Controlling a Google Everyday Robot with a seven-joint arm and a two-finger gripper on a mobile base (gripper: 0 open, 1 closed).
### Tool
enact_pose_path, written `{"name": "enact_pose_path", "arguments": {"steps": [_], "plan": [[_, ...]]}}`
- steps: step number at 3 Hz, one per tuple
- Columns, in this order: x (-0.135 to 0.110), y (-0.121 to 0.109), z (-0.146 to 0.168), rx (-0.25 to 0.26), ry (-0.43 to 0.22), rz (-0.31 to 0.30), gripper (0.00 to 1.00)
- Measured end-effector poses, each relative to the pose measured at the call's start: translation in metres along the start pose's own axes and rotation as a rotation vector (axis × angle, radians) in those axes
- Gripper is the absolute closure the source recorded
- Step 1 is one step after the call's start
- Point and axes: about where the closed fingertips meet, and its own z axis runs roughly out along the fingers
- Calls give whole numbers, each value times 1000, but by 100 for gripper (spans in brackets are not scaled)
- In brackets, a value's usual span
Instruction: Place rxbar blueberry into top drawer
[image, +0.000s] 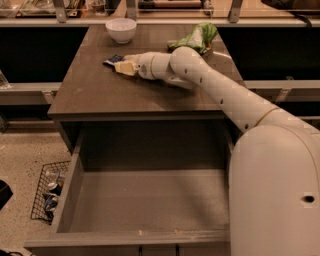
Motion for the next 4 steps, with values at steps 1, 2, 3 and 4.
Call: {"name": "enact_pose_path", "arguments": {"steps": [1, 2, 3, 4], "plan": [[3, 0, 7, -9, 10, 5, 100], [0, 0, 6, -9, 10, 5, 100], [0, 0, 6, -9, 10, 5, 100], [-14, 3, 3, 8, 56, -21, 100]]}}
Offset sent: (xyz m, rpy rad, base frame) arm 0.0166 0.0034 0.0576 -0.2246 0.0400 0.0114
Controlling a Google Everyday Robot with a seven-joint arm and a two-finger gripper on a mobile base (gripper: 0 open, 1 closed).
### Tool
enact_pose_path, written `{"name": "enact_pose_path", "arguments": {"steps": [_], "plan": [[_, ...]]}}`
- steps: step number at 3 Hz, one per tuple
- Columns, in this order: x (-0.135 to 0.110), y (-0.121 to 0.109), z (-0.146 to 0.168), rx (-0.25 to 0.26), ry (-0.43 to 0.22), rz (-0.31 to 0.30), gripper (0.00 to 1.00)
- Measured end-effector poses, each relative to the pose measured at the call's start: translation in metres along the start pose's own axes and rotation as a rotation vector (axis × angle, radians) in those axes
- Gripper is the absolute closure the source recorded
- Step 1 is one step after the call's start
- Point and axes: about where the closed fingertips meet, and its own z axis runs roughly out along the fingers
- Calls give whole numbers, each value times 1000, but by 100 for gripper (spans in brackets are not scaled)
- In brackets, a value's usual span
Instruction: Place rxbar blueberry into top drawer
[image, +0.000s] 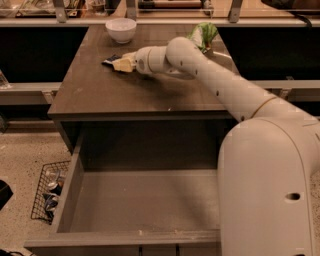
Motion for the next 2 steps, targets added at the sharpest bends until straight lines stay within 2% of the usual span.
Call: {"name": "enact_pose_path", "arguments": {"steps": [1, 2], "plan": [[-56, 45, 0, 1, 123, -108, 100], [-101, 52, -26, 80, 231, -196, 100]]}}
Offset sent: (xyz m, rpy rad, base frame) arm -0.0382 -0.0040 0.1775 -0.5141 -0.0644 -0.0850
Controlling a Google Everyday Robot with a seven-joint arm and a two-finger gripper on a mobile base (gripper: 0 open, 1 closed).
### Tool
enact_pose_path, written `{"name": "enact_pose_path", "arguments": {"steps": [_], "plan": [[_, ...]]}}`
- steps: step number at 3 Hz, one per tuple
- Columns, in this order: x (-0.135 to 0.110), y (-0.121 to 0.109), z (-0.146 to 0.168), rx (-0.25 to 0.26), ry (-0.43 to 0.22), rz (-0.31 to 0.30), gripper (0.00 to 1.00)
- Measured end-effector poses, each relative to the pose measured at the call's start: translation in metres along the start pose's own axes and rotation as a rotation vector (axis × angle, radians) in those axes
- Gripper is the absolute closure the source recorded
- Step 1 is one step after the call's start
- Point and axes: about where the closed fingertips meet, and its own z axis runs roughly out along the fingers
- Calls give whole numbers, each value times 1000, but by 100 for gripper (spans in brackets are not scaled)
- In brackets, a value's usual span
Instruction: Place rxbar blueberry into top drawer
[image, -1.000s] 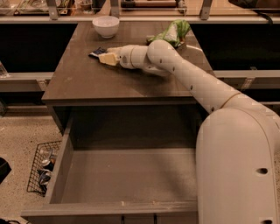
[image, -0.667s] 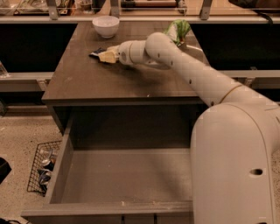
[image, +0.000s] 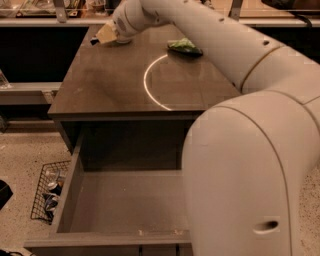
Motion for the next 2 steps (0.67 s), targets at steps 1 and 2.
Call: {"name": "enact_pose_path", "arguments": {"steps": [1, 2], "plan": [[-10, -7, -38, 33, 32, -28, 100], [-16, 0, -81, 30, -9, -25, 100]]}}
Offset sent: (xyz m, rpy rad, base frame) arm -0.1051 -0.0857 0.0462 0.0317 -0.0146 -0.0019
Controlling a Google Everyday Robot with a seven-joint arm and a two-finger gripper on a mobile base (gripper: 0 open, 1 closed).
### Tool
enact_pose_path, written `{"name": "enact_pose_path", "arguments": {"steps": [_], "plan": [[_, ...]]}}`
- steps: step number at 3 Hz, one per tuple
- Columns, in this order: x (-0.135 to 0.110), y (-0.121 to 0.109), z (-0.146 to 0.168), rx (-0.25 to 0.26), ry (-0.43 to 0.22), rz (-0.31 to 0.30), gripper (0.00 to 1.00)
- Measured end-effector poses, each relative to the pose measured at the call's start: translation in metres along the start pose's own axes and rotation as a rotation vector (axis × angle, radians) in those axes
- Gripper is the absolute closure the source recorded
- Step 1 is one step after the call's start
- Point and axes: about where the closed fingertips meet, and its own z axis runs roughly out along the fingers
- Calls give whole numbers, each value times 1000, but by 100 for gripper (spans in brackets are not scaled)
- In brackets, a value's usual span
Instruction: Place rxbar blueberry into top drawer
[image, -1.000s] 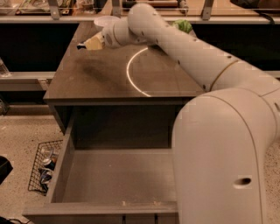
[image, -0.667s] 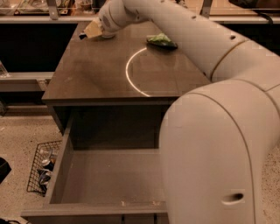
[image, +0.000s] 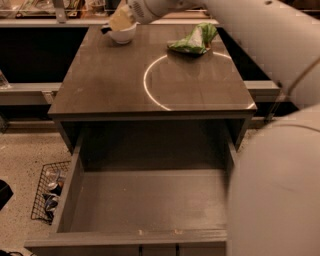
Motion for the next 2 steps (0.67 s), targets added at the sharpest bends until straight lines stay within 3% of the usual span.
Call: {"name": "enact_pose_path", "arguments": {"steps": [2], "plan": [[30, 58, -64, -77, -21, -45, 100]]}}
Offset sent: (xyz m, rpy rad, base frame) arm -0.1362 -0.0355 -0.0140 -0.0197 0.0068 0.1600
